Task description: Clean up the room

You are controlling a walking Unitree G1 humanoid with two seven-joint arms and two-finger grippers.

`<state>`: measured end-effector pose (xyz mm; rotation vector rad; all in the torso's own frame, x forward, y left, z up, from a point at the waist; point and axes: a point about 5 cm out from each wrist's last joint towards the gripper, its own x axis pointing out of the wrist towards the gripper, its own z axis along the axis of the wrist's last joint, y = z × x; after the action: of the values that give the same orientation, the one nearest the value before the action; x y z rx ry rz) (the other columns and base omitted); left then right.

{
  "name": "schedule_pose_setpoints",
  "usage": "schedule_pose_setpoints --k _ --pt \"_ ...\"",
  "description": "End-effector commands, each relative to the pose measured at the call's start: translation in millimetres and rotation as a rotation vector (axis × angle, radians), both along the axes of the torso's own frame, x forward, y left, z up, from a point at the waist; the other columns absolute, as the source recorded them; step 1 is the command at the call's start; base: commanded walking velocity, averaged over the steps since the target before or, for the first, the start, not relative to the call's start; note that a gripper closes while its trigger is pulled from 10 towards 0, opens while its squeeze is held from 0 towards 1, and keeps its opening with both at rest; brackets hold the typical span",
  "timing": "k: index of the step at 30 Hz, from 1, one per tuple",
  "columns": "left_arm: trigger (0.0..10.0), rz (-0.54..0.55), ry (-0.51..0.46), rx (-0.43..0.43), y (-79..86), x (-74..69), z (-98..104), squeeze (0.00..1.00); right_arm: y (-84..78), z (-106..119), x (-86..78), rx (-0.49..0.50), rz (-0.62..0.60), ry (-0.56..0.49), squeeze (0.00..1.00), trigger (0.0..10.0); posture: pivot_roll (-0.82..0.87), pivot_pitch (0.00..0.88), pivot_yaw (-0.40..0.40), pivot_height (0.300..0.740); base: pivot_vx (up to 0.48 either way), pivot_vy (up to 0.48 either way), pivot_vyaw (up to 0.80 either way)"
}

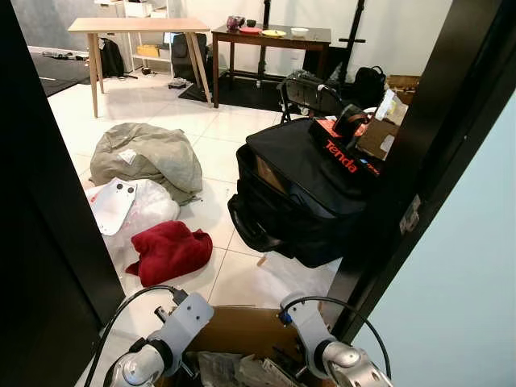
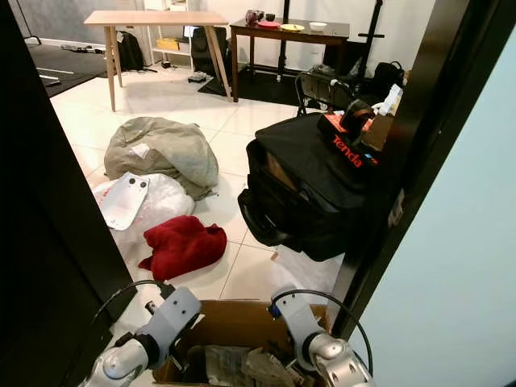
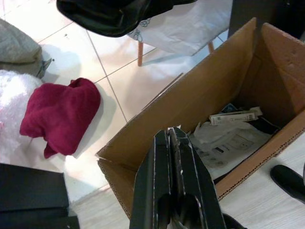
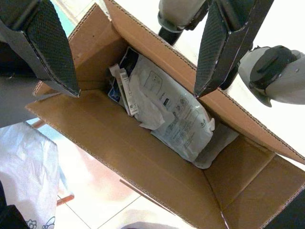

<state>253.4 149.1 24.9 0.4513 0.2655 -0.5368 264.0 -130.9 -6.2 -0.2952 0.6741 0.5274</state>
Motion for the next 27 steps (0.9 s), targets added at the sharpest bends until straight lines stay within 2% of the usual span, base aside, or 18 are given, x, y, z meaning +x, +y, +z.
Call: schedule_pose_setpoints --k 1,11,27 --pt "10.0 -0.026 -0.01 -0.003 -5.3 0.2 1.7 0.0 -1.6 -0.3 -1.5 -0.015 0.01 0.001 0.0 10.0 0.0 0.057 -0.037 0.662 0.0 0.0 0.0" --pt "10.0 -0.043 -0.014 -0.008 -8.9 1.2 3.1 0.0 -1.2 -0.5 -2.6 -0.006 0.003 0.004 0.0 10.0 0.0 0.061 -0.028 0.642 0.0 0.0 0.0" --pt "10.0 -0.035 -0.009 -0.029 -8.0 3.5 5.6 0.0 1.4 -0.7 -4.1 0.006 0.005 0.009 0.0 10.0 0.0 0.061 -0.019 0.642 0.0 0.0 0.0"
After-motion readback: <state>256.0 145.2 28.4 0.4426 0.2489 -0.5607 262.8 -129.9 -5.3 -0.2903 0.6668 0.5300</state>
